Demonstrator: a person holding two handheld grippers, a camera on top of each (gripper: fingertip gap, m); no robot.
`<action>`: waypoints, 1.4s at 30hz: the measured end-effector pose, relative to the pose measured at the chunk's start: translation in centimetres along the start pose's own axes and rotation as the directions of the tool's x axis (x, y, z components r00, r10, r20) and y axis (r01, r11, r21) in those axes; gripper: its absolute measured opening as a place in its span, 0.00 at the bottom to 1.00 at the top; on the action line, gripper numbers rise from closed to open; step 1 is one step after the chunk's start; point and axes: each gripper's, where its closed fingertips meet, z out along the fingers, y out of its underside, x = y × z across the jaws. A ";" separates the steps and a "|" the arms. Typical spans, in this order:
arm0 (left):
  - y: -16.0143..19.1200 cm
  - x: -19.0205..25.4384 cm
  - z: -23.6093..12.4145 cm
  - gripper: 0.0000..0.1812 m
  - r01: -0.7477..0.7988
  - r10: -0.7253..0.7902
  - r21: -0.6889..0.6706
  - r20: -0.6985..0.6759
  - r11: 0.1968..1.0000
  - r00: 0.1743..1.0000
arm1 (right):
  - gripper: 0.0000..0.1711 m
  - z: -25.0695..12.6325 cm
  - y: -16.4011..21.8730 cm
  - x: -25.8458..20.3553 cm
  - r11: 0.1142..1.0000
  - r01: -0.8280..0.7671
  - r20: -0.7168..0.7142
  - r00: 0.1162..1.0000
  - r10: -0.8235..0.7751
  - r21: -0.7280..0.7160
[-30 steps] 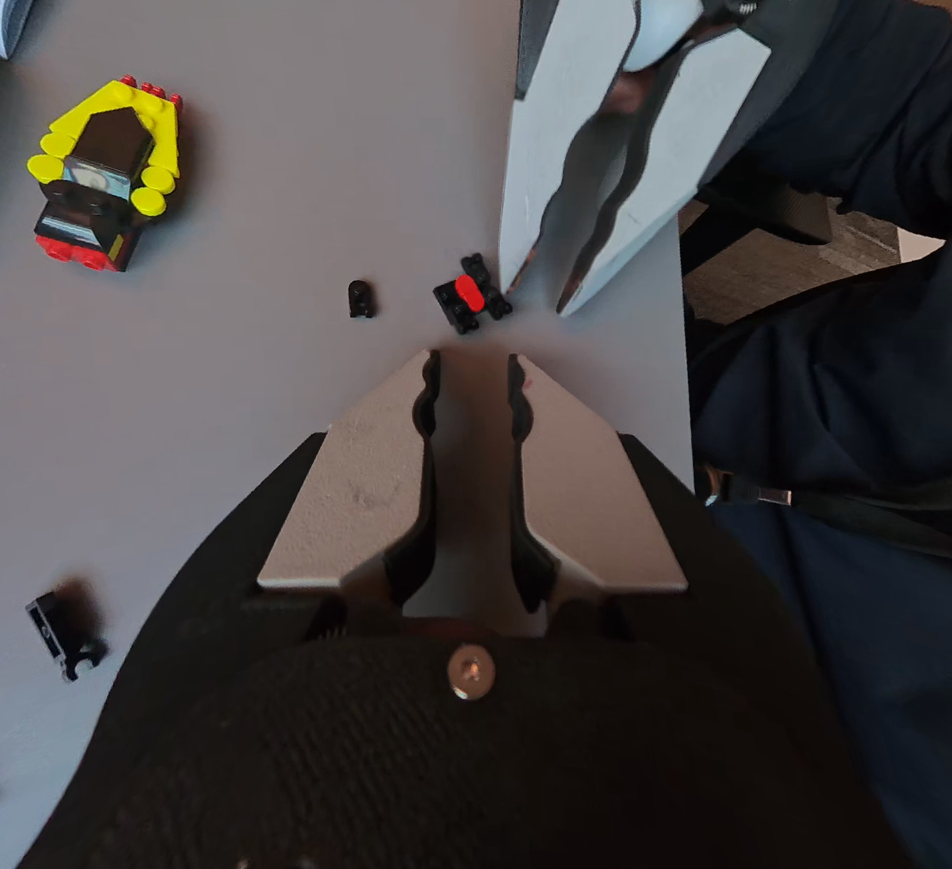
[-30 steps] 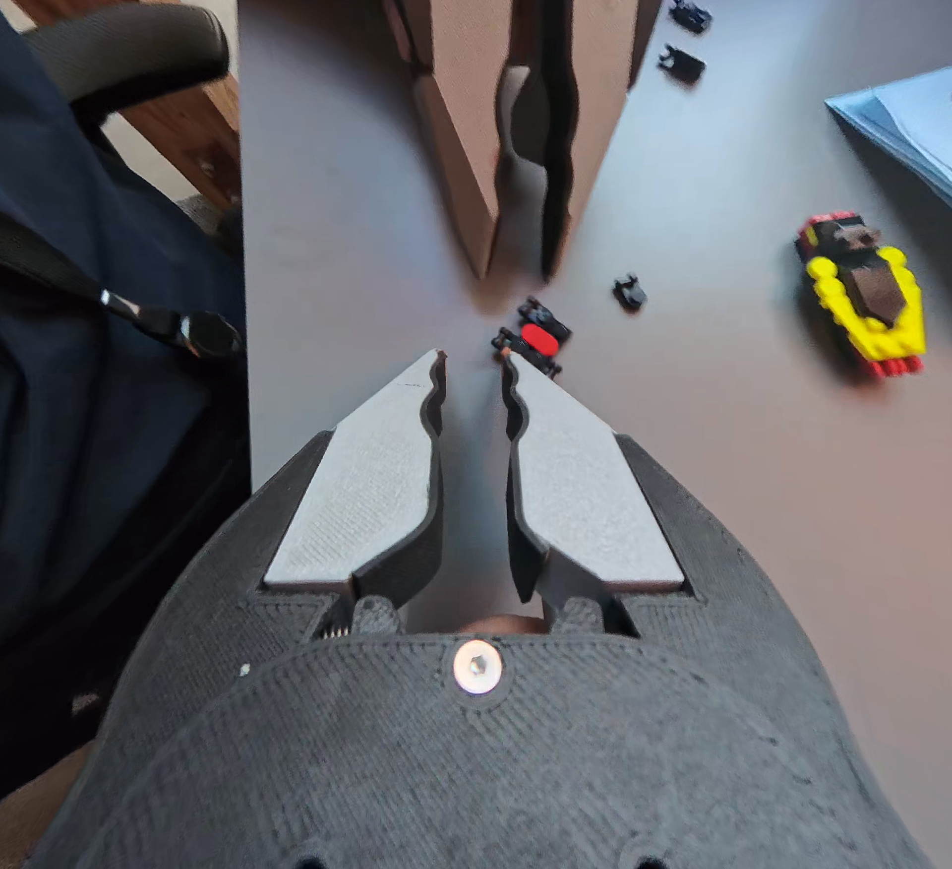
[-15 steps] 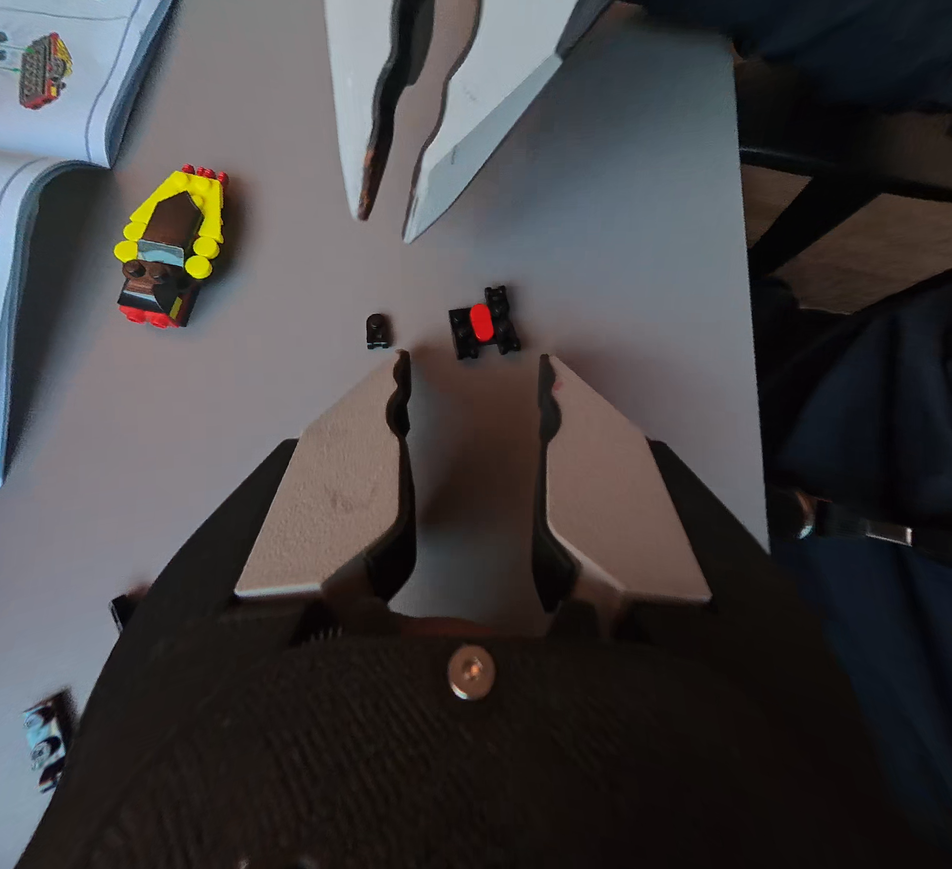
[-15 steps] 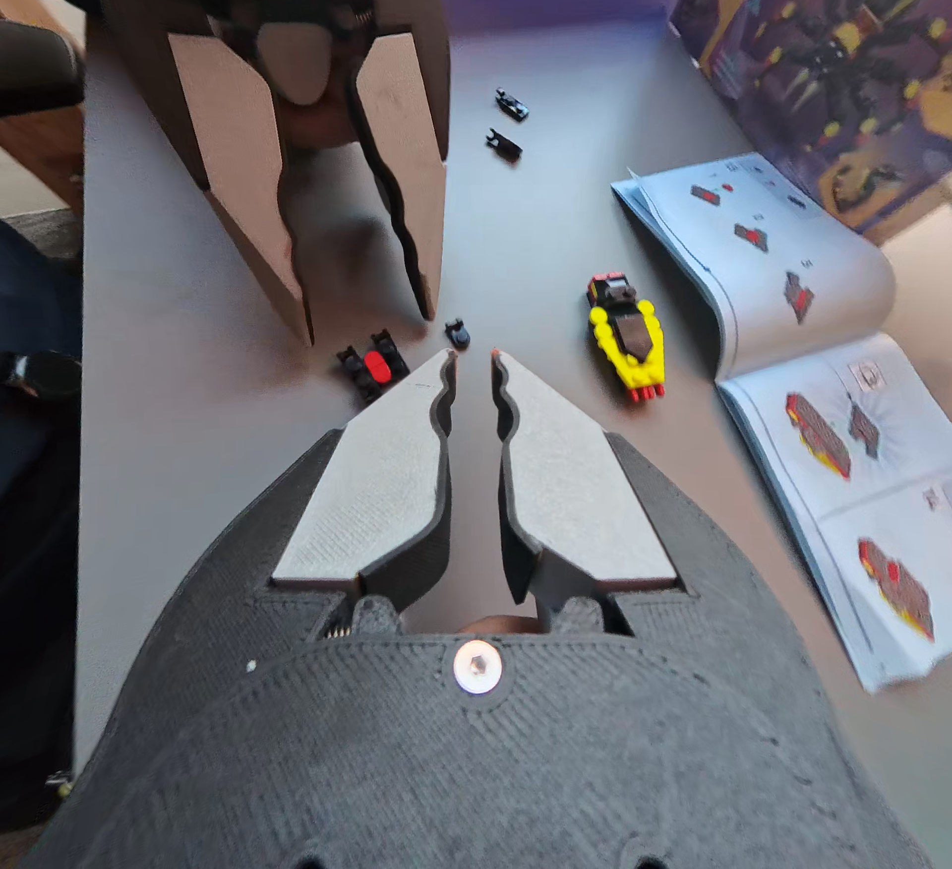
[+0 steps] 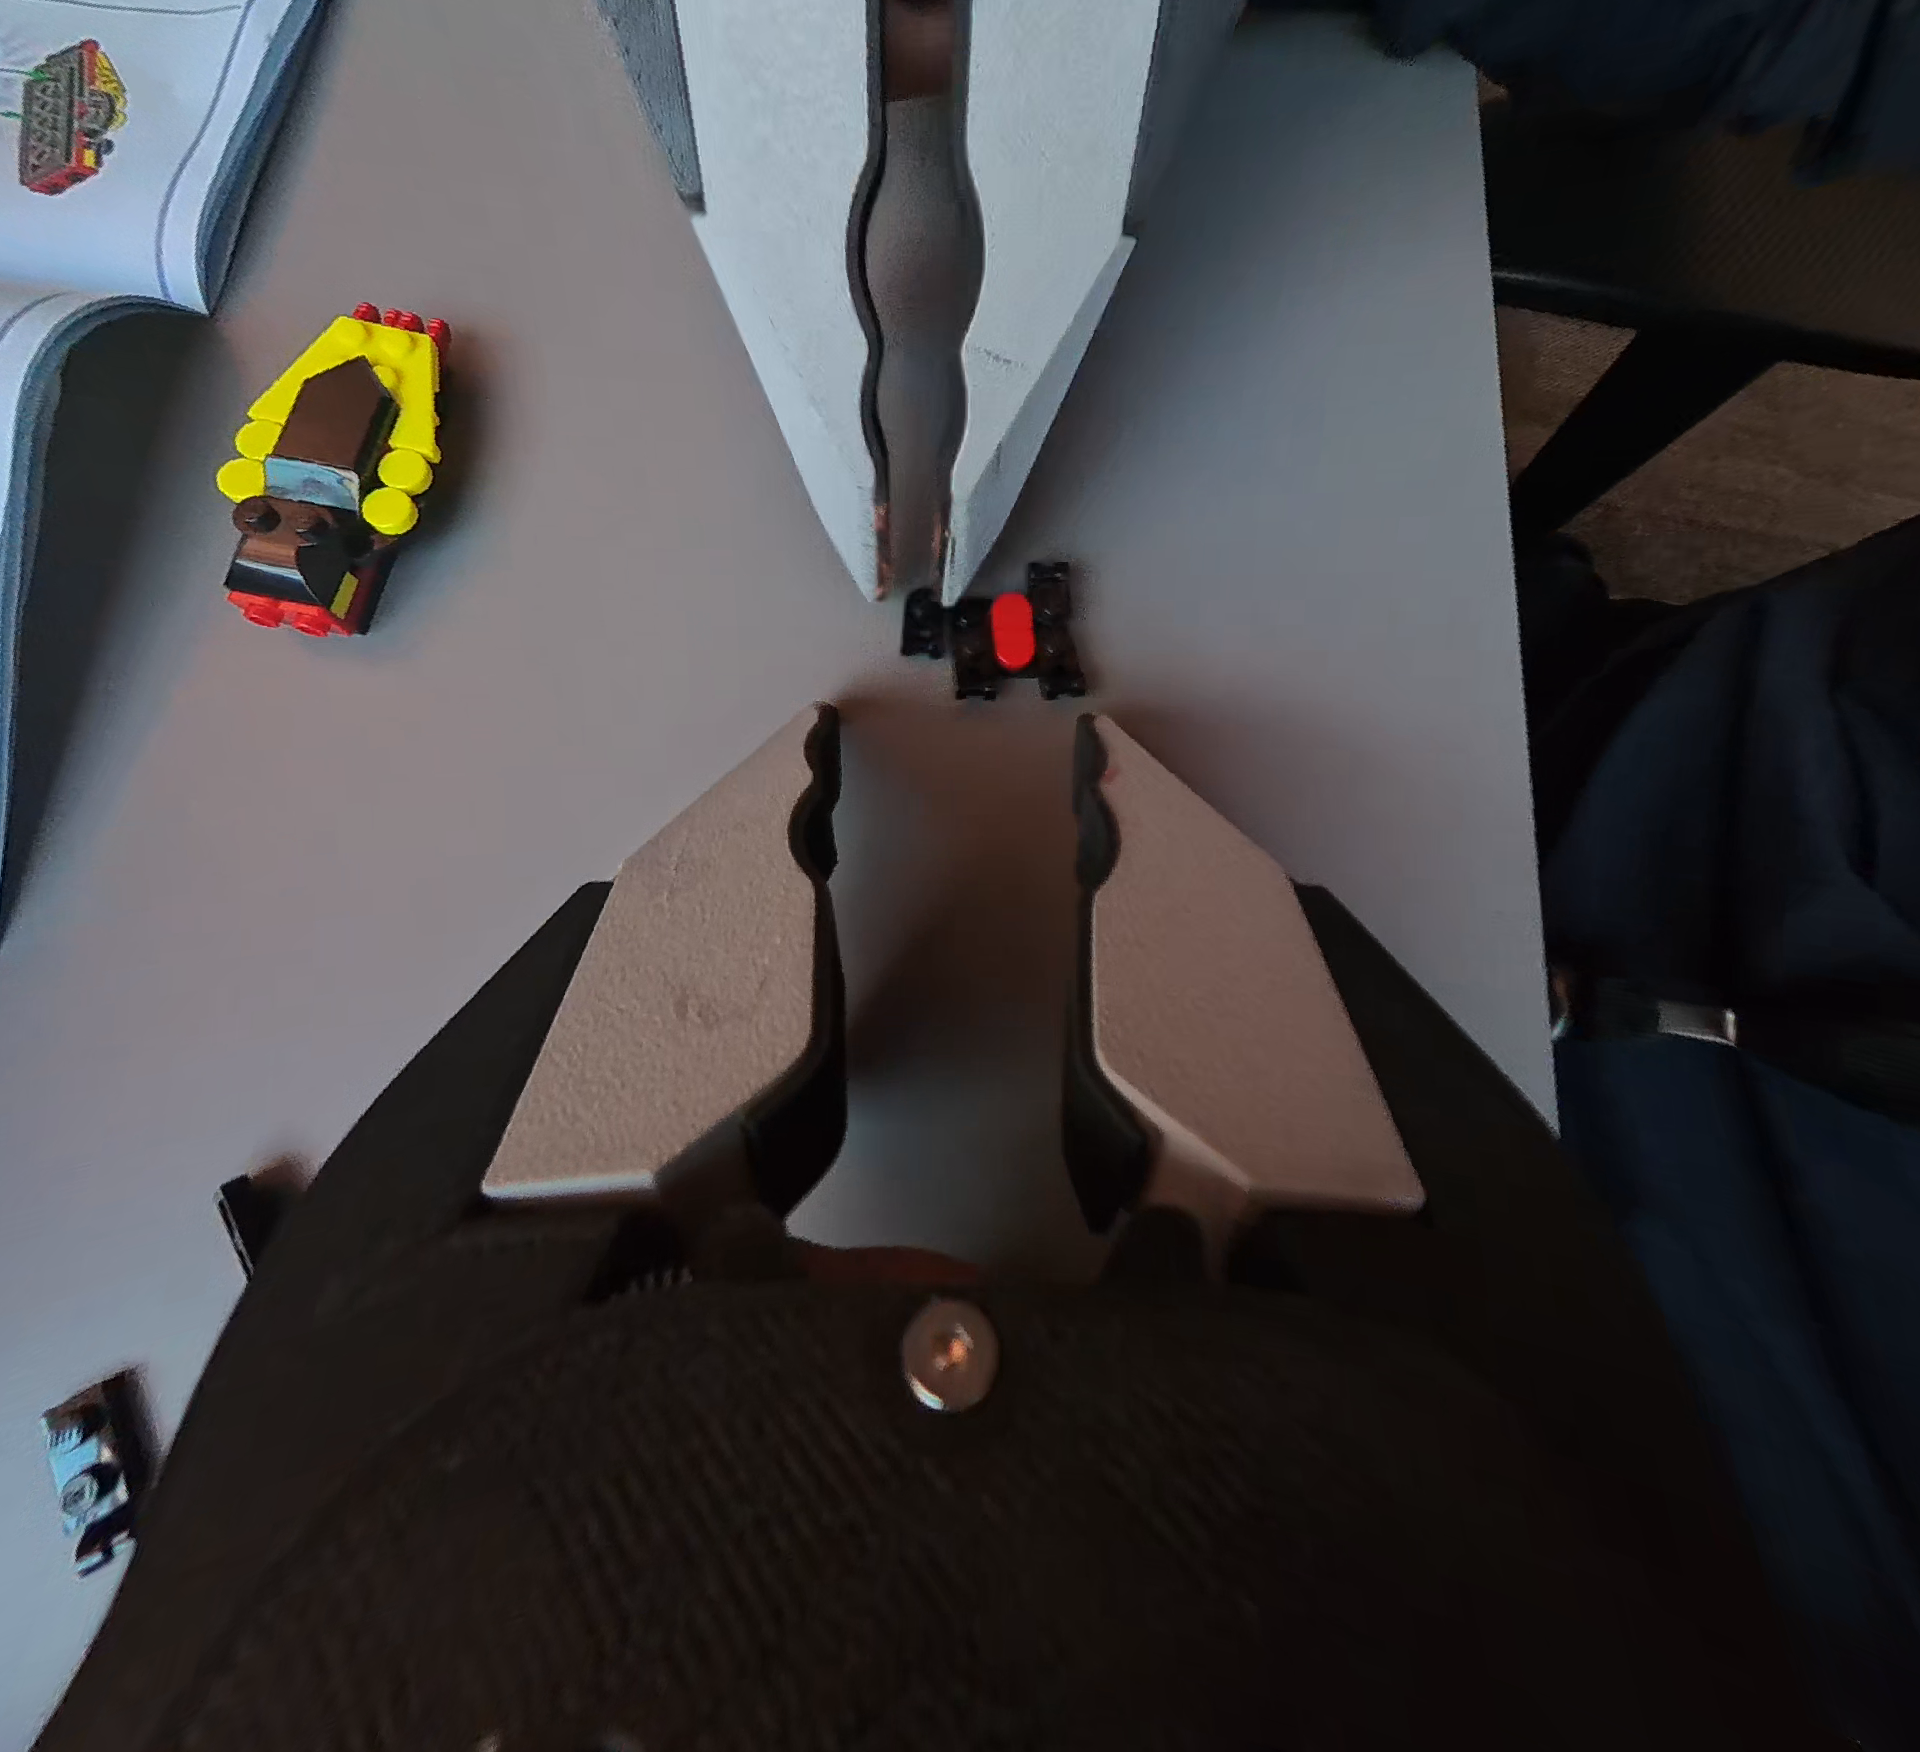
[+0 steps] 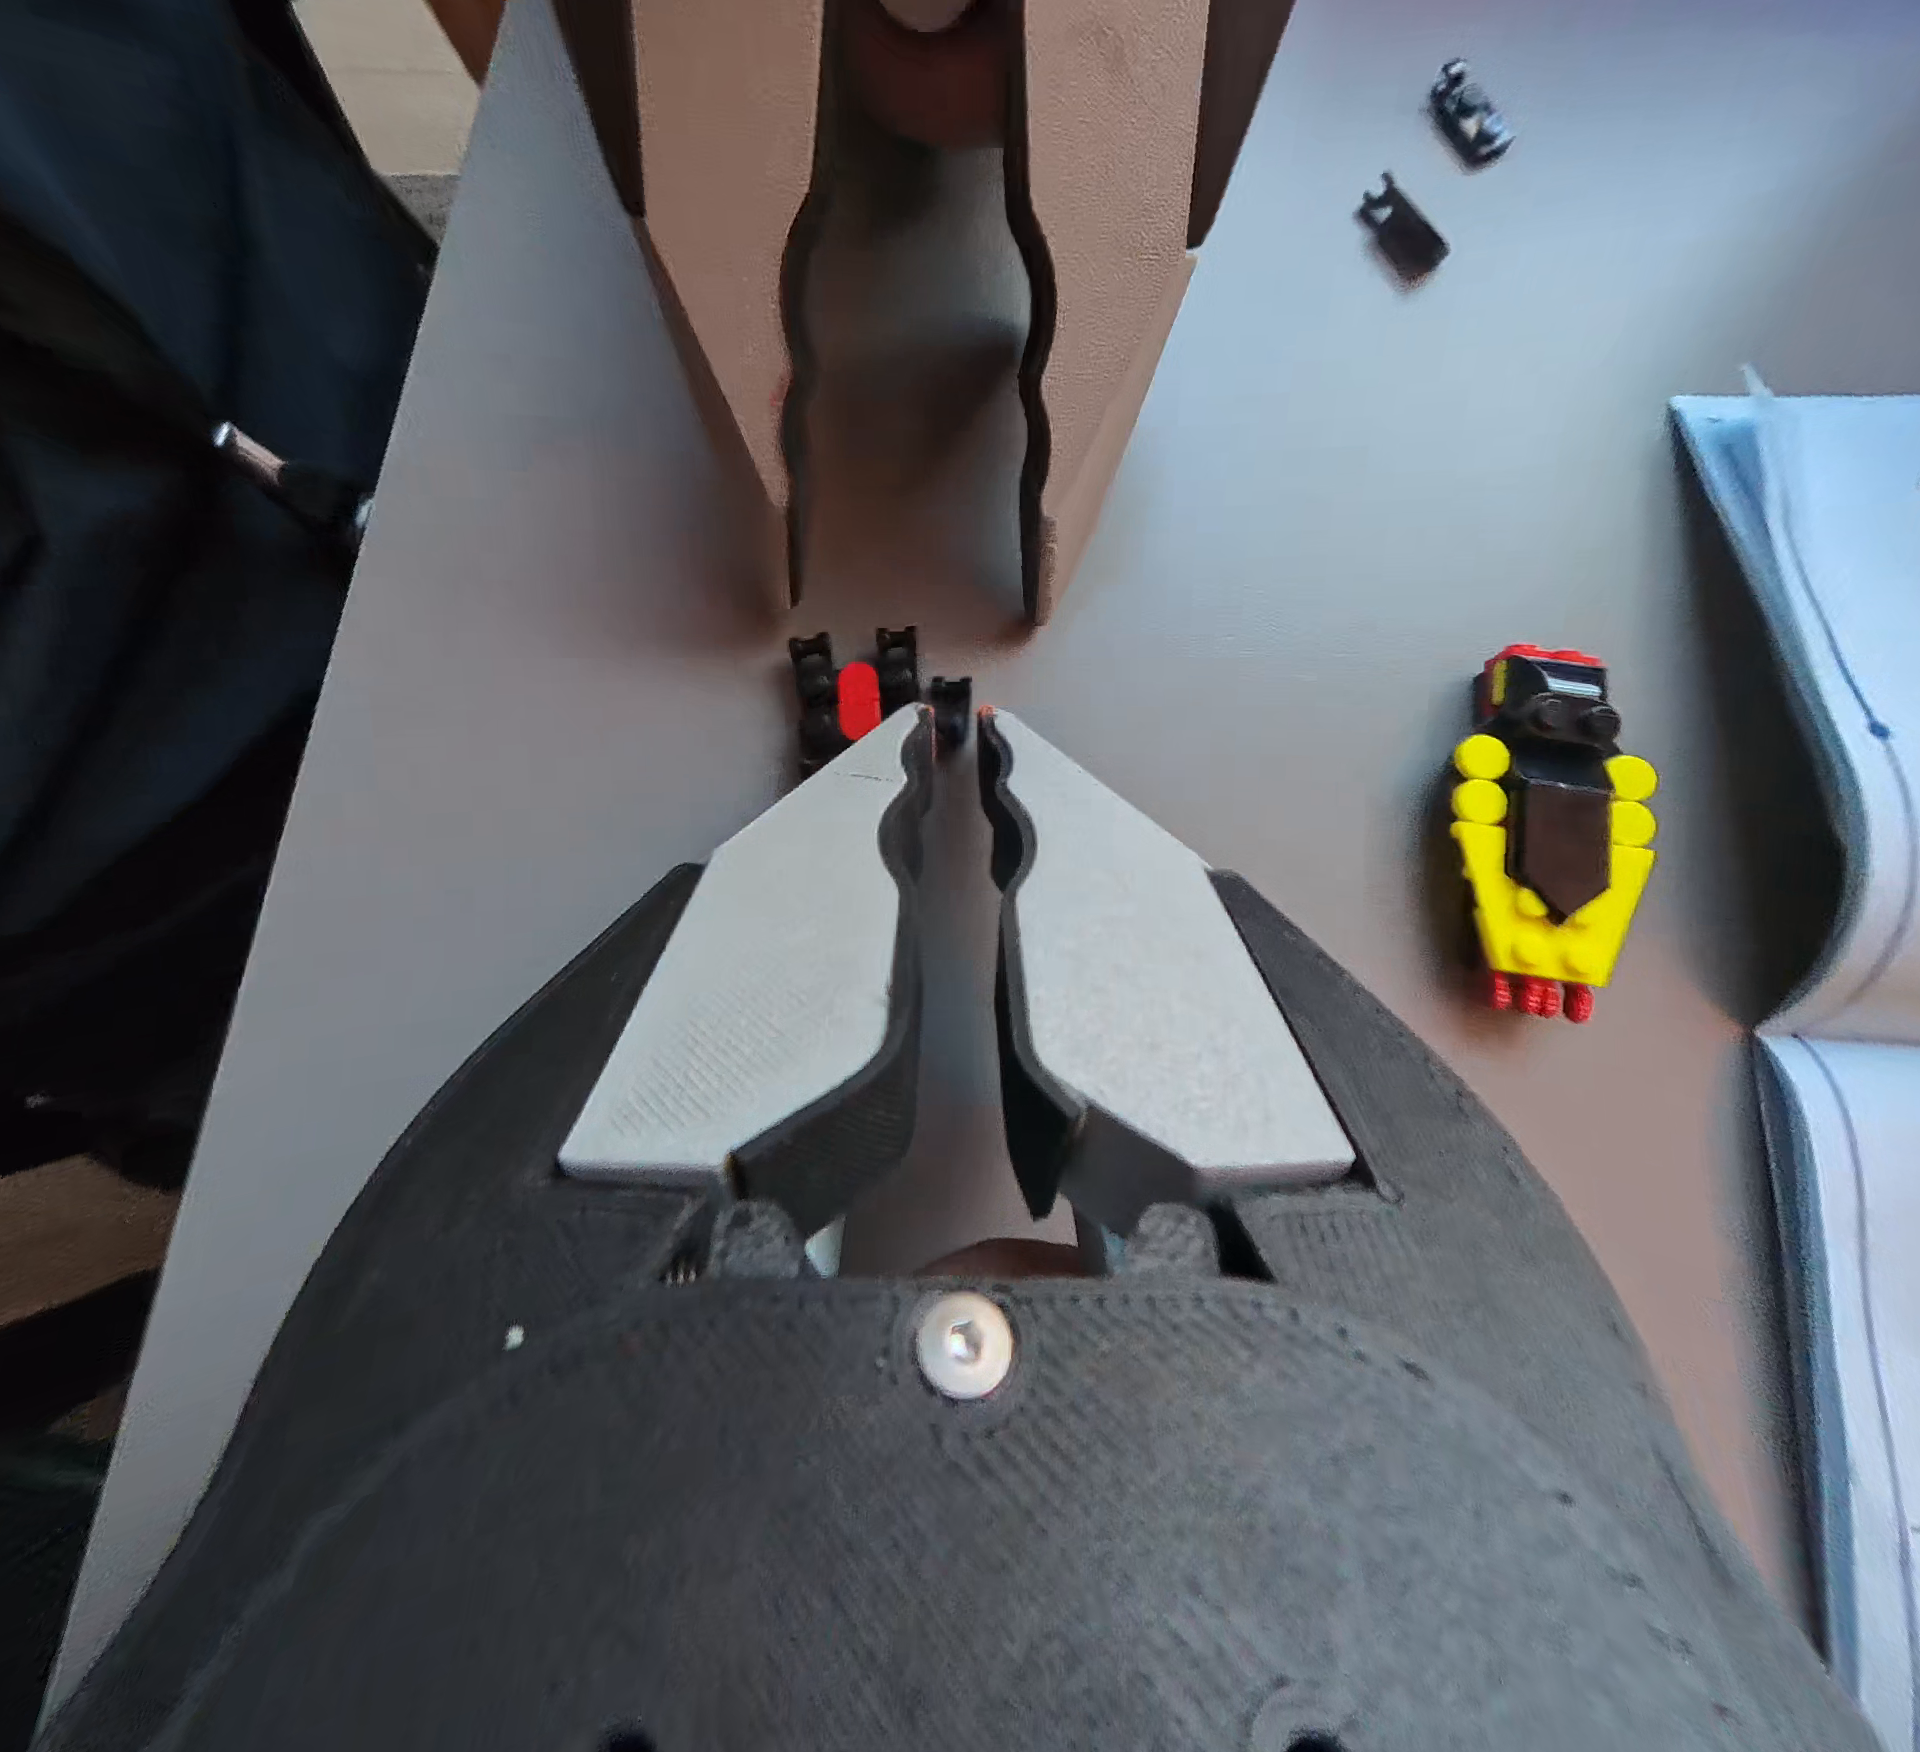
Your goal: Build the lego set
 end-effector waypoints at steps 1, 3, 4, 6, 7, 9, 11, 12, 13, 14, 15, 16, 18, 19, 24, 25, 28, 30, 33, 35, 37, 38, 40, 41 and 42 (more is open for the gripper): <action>0.0 0.0 -0.1 0.24 0.003 -0.003 0.000 -0.007 1.000 1.000 | 0.05 -0.1 0.1 0.3 1.000 -0.007 -0.025 1.000 0.007 0.014; 0.1 -0.1 -0.1 0.22 0.001 -0.001 0.002 -0.002 1.000 1.000 | 0.06 -0.4 0.5 0.8 0.999 -0.045 -0.037 0.998 0.046 0.027; 0.0 -0.2 -0.1 0.22 0.004 -0.004 0.002 -0.002 1.000 1.000 | 0.06 -0.5 0.7 0.8 0.998 -0.054 -0.033 0.998 0.055 0.031; 0.0 -0.1 -0.1 0.22 0.004 -0.004 0.003 -0.009 1.000 1.000 | 0.06 -0.7 0.7 1.0 0.999 -0.028 -0.055 0.998 0.030 0.035; 0.0 -0.2 -0.1 0.22 0.007 -0.007 0.004 -0.012 1.000 1.000 | 0.06 -0.7 0.5 1.0 0.999 -0.008 -0.063 0.998 0.010 0.040; 0.0 -0.1 -0.1 0.22 0.014 -0.014 0.006 -0.023 1.000 1.000 | 0.07 -0.6 0.1 -0.1 0.998 0.042 -0.030 0.999 -0.041 0.050; 0.0 0.1 -0.2 0.24 0.017 -0.016 0.008 -0.040 1.000 0.999 | 0.07 -0.5 -0.1 -0.5 0.993 0.105 -0.048 0.994 -0.102 0.047; 0.0 0.0 -0.2 0.24 0.022 -0.021 0.009 -0.043 1.000 0.999 | 0.06 -0.5 -0.1 -0.4 0.992 0.123 -0.071 0.990 -0.120 0.036; 0.0 0.0 -0.2 0.24 0.028 -0.028 0.010 -0.047 1.000 0.999 | 0.05 -0.5 0.1 -0.1 0.991 0.129 -0.092 0.988 -0.127 0.023; 0.0 0.0 -0.2 0.24 0.034 -0.033 0.011 -0.051 0.999 0.998 | 0.04 -0.4 0.1 0.1 0.991 0.130 -0.098 0.987 -0.128 0.014; 0.0 0.0 -0.2 0.24 0.037 -0.036 0.012 -0.056 0.999 0.998 | 0.04 -0.2 0.2 0.0 0.991 0.132 -0.091 0.987 -0.130 0.013; -0.1 0.0 -0.2 0.24 0.039 -0.039 0.012 -0.058 0.999 0.998 | 0.03 0.0 0.1 -0.1 0.990 0.137 -0.088 0.987 -0.135 0.014; -0.1 0.0 -0.2 0.24 0.043 -0.042 0.013 -0.058 0.999 0.997 | 0.03 0.4 0.1 0.0 0.990 0.142 -0.098 0.985 -0.141 0.005; 0.0 0.0 -0.2 0.23 0.043 -0.043 0.013 -0.057 0.999 0.997 | 0.03 0.5 0.1 0.3 0.991 0.137 -0.114 0.984 -0.136 -0.002; 0.0 -0.1 -0.2 0.23 0.044 -0.043 0.012 -0.054 0.999 0.998 | 0.02 -0.1 0.3 2.3 0.997 0.076 -0.201 0.977 -0.076 -0.008; 0.0 -0.1 -0.2 0.23 0.044 -0.044 0.012 -0.054 0.999 0.998 | 0.02 -0.3 0.2 2.3 0.997 0.077 -0.203 0.976 -0.074 0.002; 0.0 0.0 -0.2 0.24 0.037 -0.036 0.012 -0.056 0.999 0.998 | 0.04 -0.7 -0.1 2.7 0.998 0.062 -0.214 0.975 -0.054 0.030; 0.0 0.1 -0.2 0.24 0.032 -0.031 0.011 -0.055 0.999 0.998 | 0.08 -0.5 0.1 2.6 0.999 0.043 -0.192 0.981 -0.037 0.027; 0.0 0.3 -0.2 0.25 0.021 -0.020 0.009 -0.068 1.000 0.997 | 0.08 -0.1 0.6 2.3 0.999 0.042 -0.173 0.984 -0.040 0.008; 0.0 0.5 -0.1 0.25 0.010 -0.010 0.007 -0.071 1.000 0.997 | 0.05 -0.1 0.7 1.8 0.999 0.035 -0.138 0.990 -0.034 0.007; 0.1 0.6 -0.1 0.25 -0.002 0.003 0.006 -0.069 1.000 0.998 | 0.04 -0.3 0.9 1.0 0.999 0.033 -0.093 0.995 -0.033 -0.002; 0.1 0.6 -0.1 0.25 -0.006 0.006 0.005 -0.068 1.000 0.998 | 0.03 -0.4 1.0 0.5 0.999 0.032 -0.064 0.997 -0.032 -0.005; 0.0 0.7 0.0 0.24 -0.010 0.010 0.004 -0.067 1.000 0.998 | 0.03 -0.6 1.2 -0.4 0.999 0.032 -0.011 0.999 -0.032 -0.002; 0.0 0.7 0.1 0.24 -0.012 0.012 0.003 -0.066 1.000 0.998 | 0.03 -0.7 1.3 -0.7 0.999 0.033 0.009 0.999 -0.033 -0.001; 0.0 0.8 0.1 0.24 -0.013 0.013 0.003 -0.063 1.000 0.998 | 0.03 -0.7 1.4 -0.7 0.999 0.032 0.012 0.999 -0.032 -0.004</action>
